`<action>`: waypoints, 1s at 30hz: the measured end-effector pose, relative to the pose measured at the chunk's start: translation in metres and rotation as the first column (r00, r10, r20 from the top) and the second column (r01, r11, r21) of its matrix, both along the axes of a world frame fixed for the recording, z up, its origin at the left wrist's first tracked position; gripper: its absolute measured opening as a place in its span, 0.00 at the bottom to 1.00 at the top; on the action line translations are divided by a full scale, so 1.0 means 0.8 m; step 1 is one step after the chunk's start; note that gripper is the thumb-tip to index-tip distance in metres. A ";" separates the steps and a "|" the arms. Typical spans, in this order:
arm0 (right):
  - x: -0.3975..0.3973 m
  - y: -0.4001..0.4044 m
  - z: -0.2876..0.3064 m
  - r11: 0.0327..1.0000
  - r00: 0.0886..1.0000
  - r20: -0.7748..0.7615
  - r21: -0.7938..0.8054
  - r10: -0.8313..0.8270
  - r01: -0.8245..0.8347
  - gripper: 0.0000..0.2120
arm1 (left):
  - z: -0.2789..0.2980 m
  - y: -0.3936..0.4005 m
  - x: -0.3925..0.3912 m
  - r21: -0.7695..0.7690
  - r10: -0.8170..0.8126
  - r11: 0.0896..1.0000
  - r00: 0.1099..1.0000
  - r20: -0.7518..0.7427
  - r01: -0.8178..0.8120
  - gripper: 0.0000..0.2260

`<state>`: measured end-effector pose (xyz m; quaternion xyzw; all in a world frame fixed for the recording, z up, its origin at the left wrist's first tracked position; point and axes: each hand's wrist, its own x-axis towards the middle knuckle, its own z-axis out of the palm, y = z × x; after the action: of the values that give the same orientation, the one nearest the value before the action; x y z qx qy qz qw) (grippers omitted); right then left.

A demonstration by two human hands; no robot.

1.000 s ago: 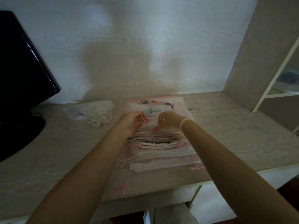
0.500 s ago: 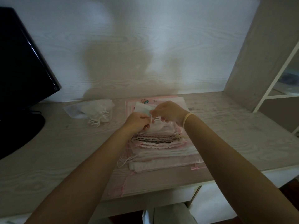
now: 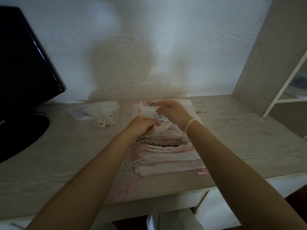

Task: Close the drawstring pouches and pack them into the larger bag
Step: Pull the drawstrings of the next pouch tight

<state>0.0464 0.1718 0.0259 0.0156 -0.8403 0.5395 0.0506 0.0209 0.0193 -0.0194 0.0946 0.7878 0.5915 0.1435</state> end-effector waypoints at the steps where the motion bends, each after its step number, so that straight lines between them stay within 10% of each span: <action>1: 0.002 0.001 -0.002 0.995 0.998 0.038 0.082 0.046 -0.049 0.14 | 0.000 0.000 -0.001 0.015 0.005 1.000 1.000 0.021 -0.005 0.11; 6: 0.000 0.004 -0.020 0.930 0.995 0.073 0.355 0.072 -0.094 0.10 | 0.000 0.002 -0.006 0.066 0.065 0.995 0.994 0.087 -0.070 0.11; 30: 0.014 0.004 -0.015 0.766 0.998 -0.055 0.642 0.003 0.033 0.13 | 0.007 0.005 -0.005 0.242 0.025 0.967 0.977 0.210 -0.077 0.05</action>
<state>0.0572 0.1751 0.0140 0.0393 -0.9726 0.2187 0.0687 0.0173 0.0236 -0.0140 0.0300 0.6907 0.6956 0.1955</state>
